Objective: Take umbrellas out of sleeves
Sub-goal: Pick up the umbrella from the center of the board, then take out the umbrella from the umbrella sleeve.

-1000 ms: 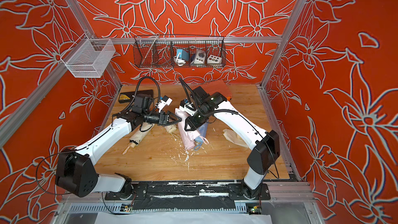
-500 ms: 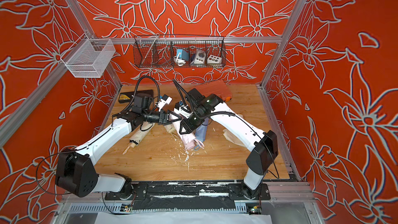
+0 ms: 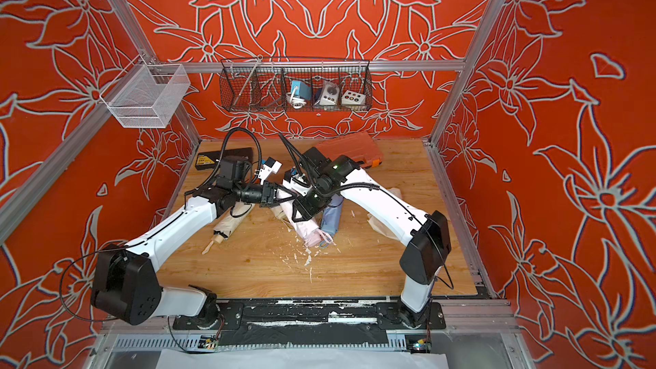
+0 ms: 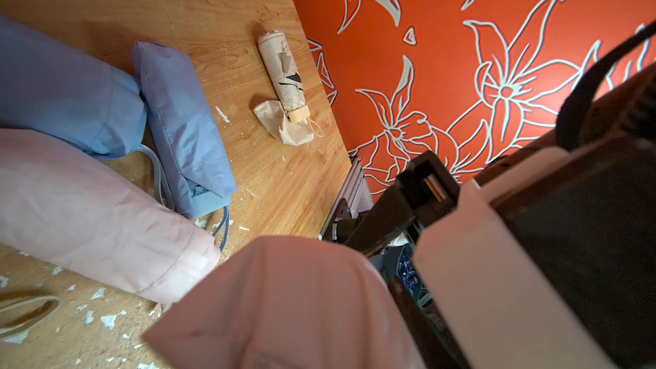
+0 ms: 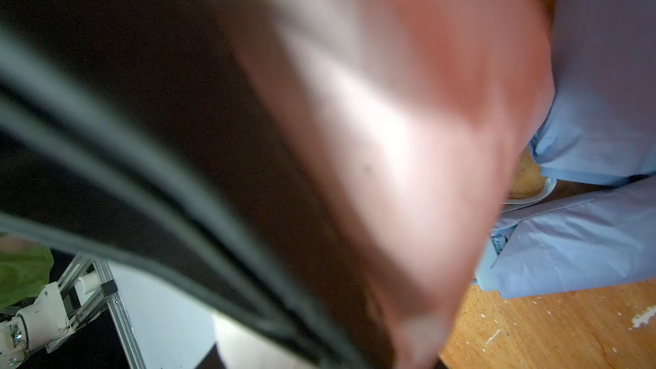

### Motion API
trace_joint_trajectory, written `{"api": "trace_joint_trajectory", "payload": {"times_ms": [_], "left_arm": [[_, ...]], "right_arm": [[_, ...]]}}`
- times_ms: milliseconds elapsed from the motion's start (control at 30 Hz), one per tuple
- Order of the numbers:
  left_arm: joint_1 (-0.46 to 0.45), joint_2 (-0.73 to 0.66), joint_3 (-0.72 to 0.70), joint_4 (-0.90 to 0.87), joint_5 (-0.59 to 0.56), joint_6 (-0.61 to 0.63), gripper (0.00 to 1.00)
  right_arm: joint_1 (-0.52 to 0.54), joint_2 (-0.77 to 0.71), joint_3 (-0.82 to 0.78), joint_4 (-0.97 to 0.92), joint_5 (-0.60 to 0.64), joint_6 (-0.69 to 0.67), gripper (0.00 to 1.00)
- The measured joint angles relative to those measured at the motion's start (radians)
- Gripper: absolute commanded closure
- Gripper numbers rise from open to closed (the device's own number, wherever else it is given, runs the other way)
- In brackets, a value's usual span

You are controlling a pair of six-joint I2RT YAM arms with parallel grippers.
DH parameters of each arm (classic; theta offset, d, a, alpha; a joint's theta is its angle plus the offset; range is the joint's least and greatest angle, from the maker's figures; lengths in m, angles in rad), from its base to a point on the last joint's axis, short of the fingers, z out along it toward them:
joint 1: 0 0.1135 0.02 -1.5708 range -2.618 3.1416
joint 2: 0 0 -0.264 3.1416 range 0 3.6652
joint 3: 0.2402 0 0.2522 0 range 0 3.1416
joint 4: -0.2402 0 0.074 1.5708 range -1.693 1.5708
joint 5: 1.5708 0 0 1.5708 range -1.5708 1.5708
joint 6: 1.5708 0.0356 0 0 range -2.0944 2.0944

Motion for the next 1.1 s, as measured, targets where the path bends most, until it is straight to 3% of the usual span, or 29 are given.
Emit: {"api": "trace_joint_trajectory", "payload": {"times_ms": [233, 400, 567, 800, 933, 1100], "left_arm": [[0.022, 0.000, -0.021, 0.027, -0.002, -0.038, 0.62], [0.041, 0.008, -0.035, 0.063, -0.003, -0.094, 0.64], [0.050, 0.045, -0.035, 0.145, -0.002, -0.175, 0.65], [0.052, 0.084, -0.118, 0.422, -0.021, -0.413, 0.64], [0.052, 0.101, -0.169, 0.613, -0.055, -0.580, 0.64], [0.052, 0.097, -0.171, 0.745, -0.099, -0.678, 0.63]], "right_arm": [[-0.027, -0.011, 0.020, 0.009, 0.008, 0.043, 0.29], [-0.122, -0.095, 0.006, 0.066, -0.021, 0.134, 0.28], [-0.265, -0.264, -0.110, 0.194, -0.080, 0.290, 0.28], [-0.385, -0.407, -0.315, 0.367, -0.174, 0.505, 0.28], [-0.408, -0.407, -0.361, 0.410, -0.211, 0.562, 0.28], [-0.422, -0.407, -0.370, 0.447, -0.248, 0.612, 0.28]]}}
